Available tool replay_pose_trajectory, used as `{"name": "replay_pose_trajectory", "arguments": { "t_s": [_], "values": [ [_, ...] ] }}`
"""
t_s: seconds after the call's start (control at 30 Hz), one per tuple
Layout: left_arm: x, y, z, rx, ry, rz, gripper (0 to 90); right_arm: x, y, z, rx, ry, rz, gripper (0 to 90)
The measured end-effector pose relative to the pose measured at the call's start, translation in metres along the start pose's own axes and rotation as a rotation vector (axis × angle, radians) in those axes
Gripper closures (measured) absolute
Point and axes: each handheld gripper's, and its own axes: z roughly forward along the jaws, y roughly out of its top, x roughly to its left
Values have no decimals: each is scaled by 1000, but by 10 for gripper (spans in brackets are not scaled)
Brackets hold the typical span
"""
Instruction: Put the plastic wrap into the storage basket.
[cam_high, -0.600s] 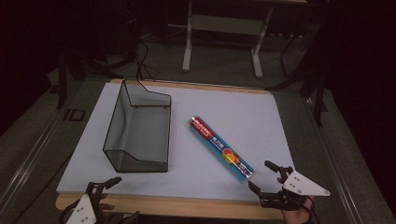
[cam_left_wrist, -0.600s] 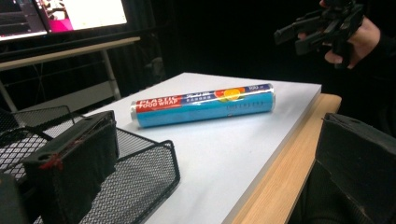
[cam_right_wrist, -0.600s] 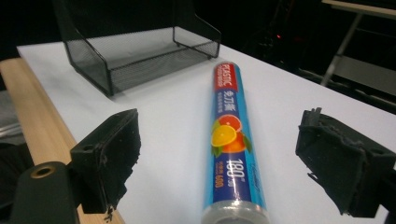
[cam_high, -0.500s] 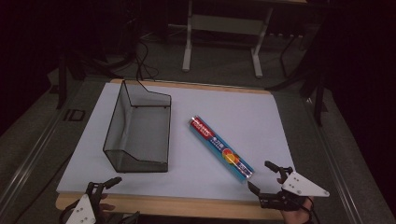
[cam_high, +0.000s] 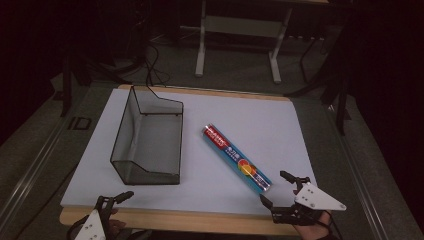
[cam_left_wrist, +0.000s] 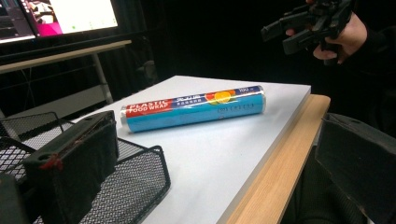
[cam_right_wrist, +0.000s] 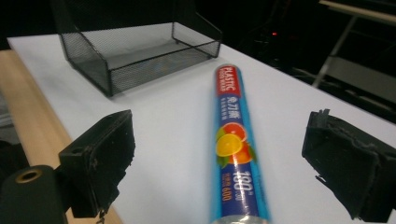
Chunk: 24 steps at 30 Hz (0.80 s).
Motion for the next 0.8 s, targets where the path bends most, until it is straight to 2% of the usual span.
{"name": "replay_pose_trajectory", "arguments": {
  "t_s": [0.03,0.23,0.3,0.47,0.57,0.67,0.8],
  "values": [
    [0,0,0,1,-1,3,1,0,2,0,4,16,9,92],
    [-3,1,1,-1,-11,5,1,-5,16,2,31,10,19,93],
    [-3,1,1,-2,-16,3,1,-6,21,5,51,1,5,98],
    [-4,1,1,-4,-26,1,1,-8,34,16,96,28,-16,117],
    [-4,2,1,-7,-29,-2,1,-9,39,21,95,29,-34,117],
    [-5,2,1,-7,-31,-1,1,-13,46,30,111,49,-35,128],
    [-5,2,1,-7,-30,-1,1,-16,51,36,121,52,-43,129]
  ]
}}
